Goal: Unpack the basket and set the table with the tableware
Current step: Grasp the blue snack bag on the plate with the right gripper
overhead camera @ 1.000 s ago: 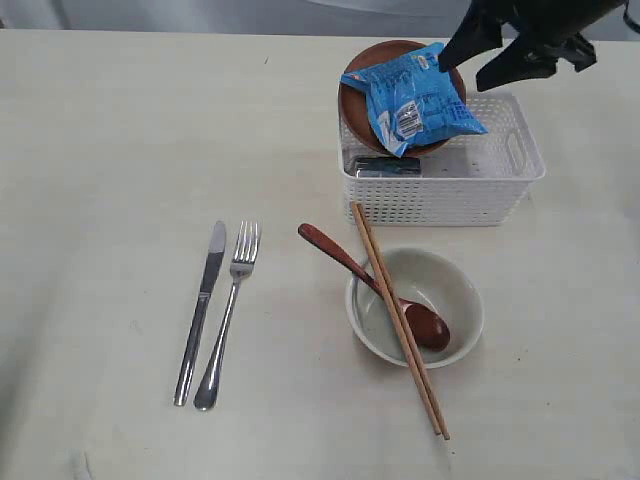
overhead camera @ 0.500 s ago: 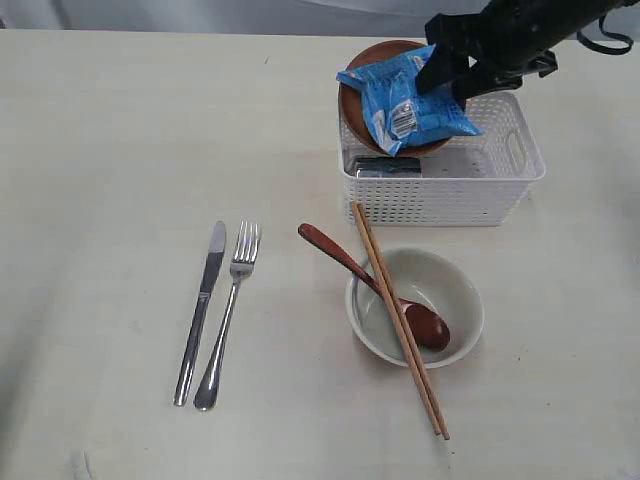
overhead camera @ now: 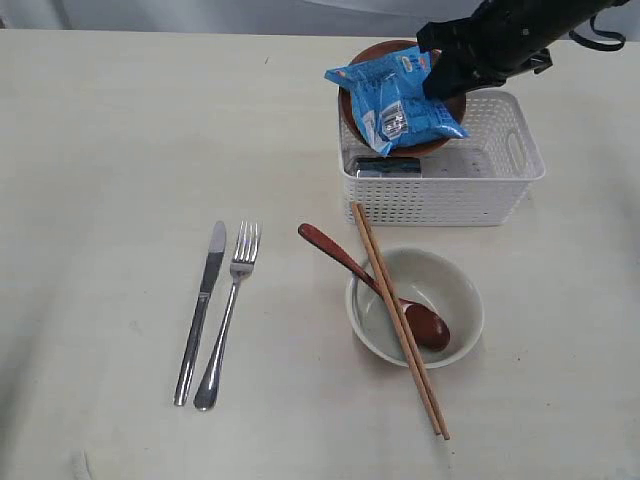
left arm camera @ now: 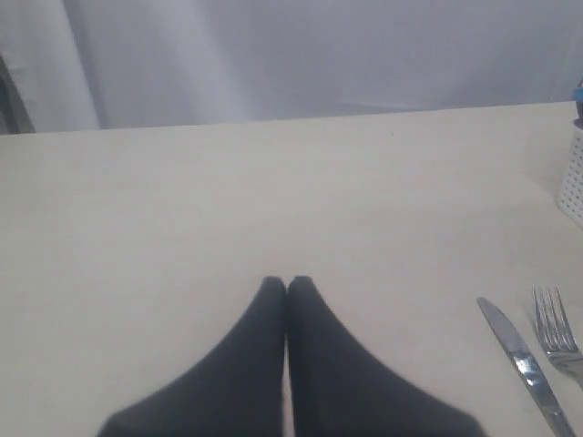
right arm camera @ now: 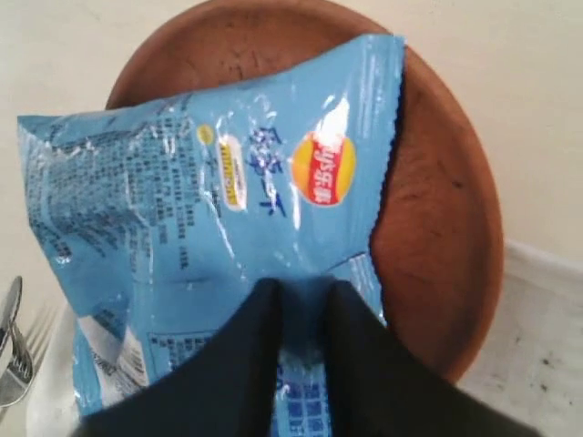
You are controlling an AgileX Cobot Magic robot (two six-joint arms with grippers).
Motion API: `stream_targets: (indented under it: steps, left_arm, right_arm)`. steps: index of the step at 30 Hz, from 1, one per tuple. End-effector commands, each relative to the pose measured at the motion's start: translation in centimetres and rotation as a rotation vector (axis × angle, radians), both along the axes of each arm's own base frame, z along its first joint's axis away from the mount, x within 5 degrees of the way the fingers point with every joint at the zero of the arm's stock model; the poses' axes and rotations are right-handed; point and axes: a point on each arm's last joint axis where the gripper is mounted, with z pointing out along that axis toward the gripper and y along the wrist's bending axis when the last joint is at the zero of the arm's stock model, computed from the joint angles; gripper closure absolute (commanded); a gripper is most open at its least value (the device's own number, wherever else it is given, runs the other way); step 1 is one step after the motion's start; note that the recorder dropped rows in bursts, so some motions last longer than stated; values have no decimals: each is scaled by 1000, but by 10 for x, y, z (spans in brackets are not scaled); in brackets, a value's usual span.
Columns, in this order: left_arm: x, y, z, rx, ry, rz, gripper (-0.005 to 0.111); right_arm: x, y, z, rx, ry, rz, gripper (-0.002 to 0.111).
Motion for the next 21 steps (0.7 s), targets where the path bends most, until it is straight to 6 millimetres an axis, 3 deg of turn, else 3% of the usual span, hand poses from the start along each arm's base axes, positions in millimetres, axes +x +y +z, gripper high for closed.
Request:
stream_targets:
  steps: [1,9,12,17,21]
  left_arm:
    - [0,0,-1,3,-1,1,107]
    - [0,0,-1,3,-1,1,107]
    - [0,0,-1,3,-1,1,107]
    - [0,0,-1,3,-1,1,107]
    - [0,0,-1,3,-1,1,107]
  right_arm:
    - [0,-1,0,-12,-2,18,109]
    - [-6,0,13,-23,-37,94,107]
    - [-15,1,28,-28,-66,177,90]
    - [-19,0,41,0,-52,114,37]
    - [-23,8,34,-69,-7,115,32]
